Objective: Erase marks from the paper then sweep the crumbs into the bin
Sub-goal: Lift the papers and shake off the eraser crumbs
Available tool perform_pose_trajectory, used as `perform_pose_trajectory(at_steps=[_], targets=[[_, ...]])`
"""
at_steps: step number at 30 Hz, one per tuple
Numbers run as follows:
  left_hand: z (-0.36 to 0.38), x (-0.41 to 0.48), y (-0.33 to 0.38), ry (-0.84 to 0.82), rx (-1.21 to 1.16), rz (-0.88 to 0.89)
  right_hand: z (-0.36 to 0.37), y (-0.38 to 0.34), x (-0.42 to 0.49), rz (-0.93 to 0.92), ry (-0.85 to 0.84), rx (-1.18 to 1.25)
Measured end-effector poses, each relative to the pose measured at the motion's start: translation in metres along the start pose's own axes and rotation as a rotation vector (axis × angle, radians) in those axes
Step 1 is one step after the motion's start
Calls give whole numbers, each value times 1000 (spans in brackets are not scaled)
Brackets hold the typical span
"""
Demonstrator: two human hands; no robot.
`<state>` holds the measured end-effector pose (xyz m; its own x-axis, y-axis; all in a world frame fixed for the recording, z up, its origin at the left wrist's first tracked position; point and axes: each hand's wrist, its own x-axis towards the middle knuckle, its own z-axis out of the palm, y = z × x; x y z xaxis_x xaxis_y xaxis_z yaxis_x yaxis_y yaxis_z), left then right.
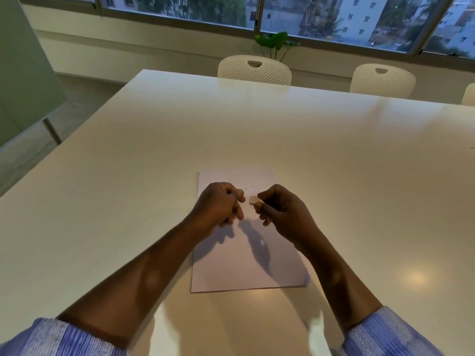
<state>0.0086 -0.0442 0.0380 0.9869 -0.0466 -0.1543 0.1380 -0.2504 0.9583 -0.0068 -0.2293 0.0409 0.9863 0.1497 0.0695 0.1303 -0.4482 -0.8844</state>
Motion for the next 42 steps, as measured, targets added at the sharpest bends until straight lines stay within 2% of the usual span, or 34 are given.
perform_pose_trajectory(at_steps=[3, 7, 10, 13, 17, 21, 24, 27, 34, 37, 42], targets=[[-1, 5, -7, 141, 358, 144, -4, 10, -3, -10, 100, -155], [-10, 16, -16, 38, 532, 213, -18, 22, -3, -74, 268, -386], [-25, 30, -15, 126, 668, 287, -34, 37, -5, 38, 374, -456], [-50, 53, -8, 154, 879, 206, -44, 53, -12, 151, 433, -522], [-74, 78, -2, 27, 1057, 22, -46, 57, -16, 241, 448, -608], [-79, 91, -2, -28, 1144, 12, -37, 41, -27, 211, 516, -700], [-81, 98, 1, -55, 1144, 21, -12, 24, -41, 168, 421, -730], [-79, 101, 11, -98, 1172, 27, 16, 17, -51, 277, 308, -848], [-76, 102, 24, -190, 1036, -29, 25, 15, -46, 377, 292, -822], [-81, 99, 19, -173, 840, -39, 26, 16, -47, 376, 278, -822], [-89, 85, 5, -2, 289, -124, 33, 11, -48, 355, 282, -824]])
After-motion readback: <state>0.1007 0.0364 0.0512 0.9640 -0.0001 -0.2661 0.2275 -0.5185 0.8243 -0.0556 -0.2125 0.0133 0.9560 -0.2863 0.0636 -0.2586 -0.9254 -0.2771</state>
